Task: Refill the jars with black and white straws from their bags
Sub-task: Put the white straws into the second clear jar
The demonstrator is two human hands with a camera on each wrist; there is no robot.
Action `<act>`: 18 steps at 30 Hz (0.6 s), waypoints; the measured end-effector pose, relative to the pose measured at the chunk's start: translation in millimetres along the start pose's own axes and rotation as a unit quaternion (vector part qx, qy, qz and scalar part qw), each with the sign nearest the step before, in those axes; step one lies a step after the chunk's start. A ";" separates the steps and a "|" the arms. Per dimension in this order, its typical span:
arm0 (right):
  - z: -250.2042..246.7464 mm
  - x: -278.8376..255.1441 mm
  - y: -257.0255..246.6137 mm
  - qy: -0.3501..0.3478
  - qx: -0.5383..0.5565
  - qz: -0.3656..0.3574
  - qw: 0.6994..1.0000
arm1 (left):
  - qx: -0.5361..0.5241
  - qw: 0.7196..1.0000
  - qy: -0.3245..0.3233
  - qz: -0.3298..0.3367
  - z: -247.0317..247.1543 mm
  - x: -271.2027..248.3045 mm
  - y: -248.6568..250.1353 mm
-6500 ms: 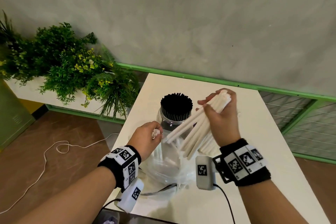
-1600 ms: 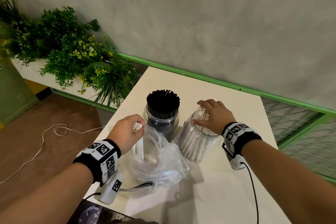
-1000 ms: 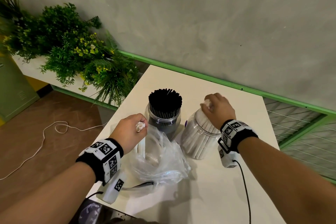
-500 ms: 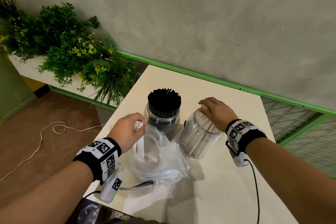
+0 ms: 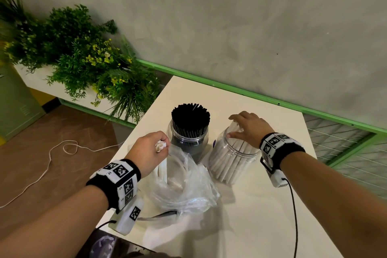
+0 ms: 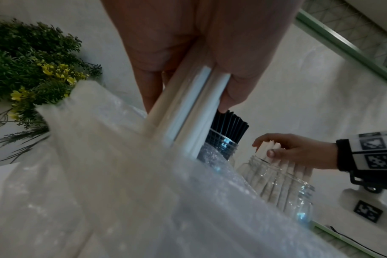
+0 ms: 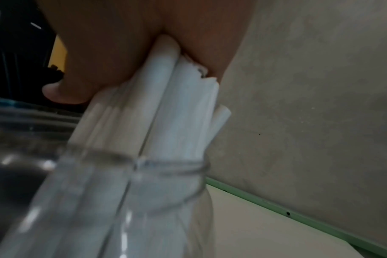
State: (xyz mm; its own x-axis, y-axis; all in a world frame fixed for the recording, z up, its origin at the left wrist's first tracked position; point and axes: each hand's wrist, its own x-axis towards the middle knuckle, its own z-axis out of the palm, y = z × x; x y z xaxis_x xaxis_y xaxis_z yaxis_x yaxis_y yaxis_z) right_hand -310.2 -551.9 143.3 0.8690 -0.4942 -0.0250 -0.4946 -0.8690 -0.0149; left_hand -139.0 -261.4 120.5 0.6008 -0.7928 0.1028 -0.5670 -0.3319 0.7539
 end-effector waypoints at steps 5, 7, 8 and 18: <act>-5.2 8.6 -1.4 0.056 0.034 0.022 0.998 | -0.002 1.000 0.000 -0.001 -0.5 0.5 0.6; -1.2 10.1 -1.3 0.005 0.018 0.037 0.999 | -0.003 1.000 -0.001 -0.003 0.0 1.0 0.2; 0.0 10.3 -1.5 -0.018 0.017 0.049 0.999 | -0.002 1.000 -0.002 -0.003 -0.1 1.5 0.2; 1.9 -3.0 -11.3 0.013 -0.054 0.068 0.996 | -0.006 1.000 -0.009 0.001 -0.6 3.4 -3.1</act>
State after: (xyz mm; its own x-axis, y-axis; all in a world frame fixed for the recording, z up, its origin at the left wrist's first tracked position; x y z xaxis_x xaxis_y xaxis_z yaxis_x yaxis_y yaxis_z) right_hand -307.2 -540.5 141.7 0.7944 -0.6073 0.0068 -0.6052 -0.7905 0.0938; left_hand -134.9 -262.8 118.9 0.5896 -0.8023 0.0937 -0.5619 -0.3240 0.7611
